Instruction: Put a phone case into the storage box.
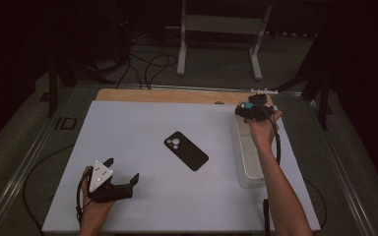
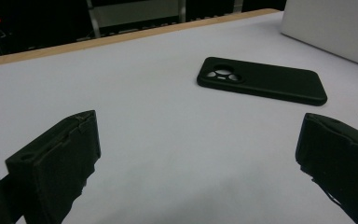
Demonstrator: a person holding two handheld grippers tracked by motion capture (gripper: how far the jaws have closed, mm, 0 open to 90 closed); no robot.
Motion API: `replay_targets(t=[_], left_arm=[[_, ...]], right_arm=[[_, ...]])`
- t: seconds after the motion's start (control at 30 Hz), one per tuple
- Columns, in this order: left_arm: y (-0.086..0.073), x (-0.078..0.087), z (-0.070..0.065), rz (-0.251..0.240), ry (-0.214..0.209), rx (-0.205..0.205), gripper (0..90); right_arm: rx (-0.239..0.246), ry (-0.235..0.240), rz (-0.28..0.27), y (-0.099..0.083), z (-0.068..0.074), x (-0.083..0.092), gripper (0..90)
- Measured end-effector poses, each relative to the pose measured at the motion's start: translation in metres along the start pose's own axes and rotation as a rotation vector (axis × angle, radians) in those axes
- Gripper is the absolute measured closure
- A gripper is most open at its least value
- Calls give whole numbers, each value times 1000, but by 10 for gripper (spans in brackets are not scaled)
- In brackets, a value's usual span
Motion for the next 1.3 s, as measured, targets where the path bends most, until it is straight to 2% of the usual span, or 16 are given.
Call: replay_targets(t=[0.23, 0.43, 0.6, 0.9, 1.03, 1.3], left_arm=[[0, 0, 0, 2, 0, -2, 3], [0, 0, 0, 0, 1, 1, 3], [0, 0, 0, 0, 0, 0, 3], [-1, 0, -1, 3, 2, -3, 3], [-1, 0, -1, 3, 1, -4, 3], [-1, -1, 0, 3, 0, -2, 3]], right_arm=[[13, 13, 16, 0, 1, -1, 160], [-31, 3, 9, 0, -4, -1, 103], [-52, 20, -13, 3, -5, 4, 91], [-32, 58, -66, 10, 1, 19, 92], [-9, 71, -92, 12, 6, 26, 92], [37, 149, -156, 9, 26, 51, 97]])
Point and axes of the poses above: each handheld gripper's, and its own axes: x roughly backward along the jaws, y roughly out of its top, z roughly to its left, the point moved 10 cm from there along -x, roughly forward along the jaws, and after that the axes turned 12 degrees about x, right-handed, at the moved point
